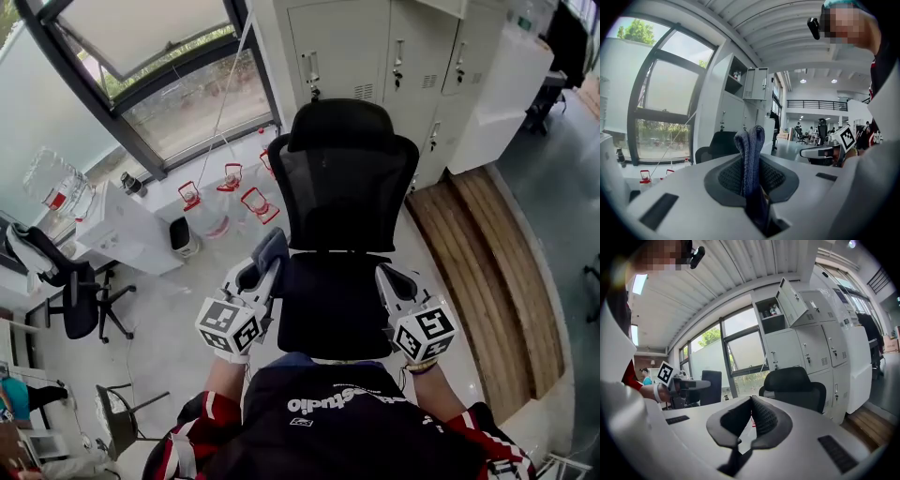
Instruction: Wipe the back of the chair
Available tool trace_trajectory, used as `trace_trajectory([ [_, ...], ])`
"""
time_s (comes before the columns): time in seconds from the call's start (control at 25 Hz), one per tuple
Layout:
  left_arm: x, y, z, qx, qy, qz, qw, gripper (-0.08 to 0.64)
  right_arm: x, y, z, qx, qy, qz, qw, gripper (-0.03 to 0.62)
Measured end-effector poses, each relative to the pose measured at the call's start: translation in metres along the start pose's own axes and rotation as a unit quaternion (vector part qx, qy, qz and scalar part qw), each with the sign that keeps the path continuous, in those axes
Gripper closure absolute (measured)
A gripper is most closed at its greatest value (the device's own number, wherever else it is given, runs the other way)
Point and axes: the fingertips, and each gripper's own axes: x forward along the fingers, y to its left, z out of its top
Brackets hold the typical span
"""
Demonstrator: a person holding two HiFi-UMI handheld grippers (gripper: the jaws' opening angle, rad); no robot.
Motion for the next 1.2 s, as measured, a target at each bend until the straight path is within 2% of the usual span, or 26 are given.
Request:
trace_trajectory([
  [0.36,0.053,0.025,-0.013,0.02,0.03,0.041,0.9985,0.491,-0.006,-0.04,0.014,0.018,-0.02,-0.012,1.0,0.577],
  [0.52,0.07,0.046,-0.012,0.019,0.025,0.066,0.9973,0.491,-0.007,-0.055,0.018,0.023,-0.022,-0.022,0.999,0.577],
  [0.8,0.116,0.111,-0.02,0.014,0.019,0.107,0.994,0.491,0.009,-0.07,0.02,0.024,-0.019,-0.038,0.999,0.577],
  [1.04,0.169,0.18,-0.036,0.043,0.022,0.154,0.9869,0.491,0.015,-0.087,0.031,0.013,-0.018,-0.063,0.998,0.577],
  [1.2,0.206,0.223,-0.059,0.013,0.031,0.168,0.9852,0.491,0.014,-0.098,0.027,0.011,-0.006,-0.085,0.996,0.577],
])
